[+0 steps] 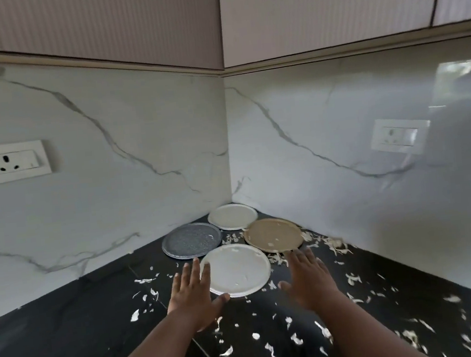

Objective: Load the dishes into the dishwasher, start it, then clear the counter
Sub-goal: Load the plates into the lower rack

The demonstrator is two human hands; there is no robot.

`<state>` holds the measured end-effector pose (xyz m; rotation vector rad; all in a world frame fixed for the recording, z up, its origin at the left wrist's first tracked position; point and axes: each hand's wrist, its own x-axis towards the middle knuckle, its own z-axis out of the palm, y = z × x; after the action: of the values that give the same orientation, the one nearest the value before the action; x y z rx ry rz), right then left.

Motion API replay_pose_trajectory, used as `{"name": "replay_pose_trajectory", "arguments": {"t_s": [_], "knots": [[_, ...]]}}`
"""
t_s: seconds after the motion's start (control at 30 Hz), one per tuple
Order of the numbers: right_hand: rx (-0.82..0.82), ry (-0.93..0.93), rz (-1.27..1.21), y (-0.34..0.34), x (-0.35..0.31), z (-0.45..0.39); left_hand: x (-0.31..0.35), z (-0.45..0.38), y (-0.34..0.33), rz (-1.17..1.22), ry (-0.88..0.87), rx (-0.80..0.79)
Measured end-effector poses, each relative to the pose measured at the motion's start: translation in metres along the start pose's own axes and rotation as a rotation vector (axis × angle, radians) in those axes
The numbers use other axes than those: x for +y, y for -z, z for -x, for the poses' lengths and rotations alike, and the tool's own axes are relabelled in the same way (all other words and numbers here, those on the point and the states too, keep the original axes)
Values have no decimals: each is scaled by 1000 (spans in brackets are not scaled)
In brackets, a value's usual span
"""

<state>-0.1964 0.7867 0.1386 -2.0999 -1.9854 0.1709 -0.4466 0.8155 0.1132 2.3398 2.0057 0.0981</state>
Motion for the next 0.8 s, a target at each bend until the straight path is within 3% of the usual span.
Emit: {"name": "replay_pose_trajectory", "arguments": {"t_s": [0.13,0.43,0.63,0.8], "knots": [[3,-6,-23,-12,8,-44,3,-12,0,39,89,-36],[-61,-262,-46,-35,26,-97,-15,-83,-7,266,340,-135],[-82,-585,-406,-50,50,-152,-18,-140,-22,473,374,-191],[-44,-767,-615,-70,64,-196,-11,-175,-49,492,535,-180]]}}
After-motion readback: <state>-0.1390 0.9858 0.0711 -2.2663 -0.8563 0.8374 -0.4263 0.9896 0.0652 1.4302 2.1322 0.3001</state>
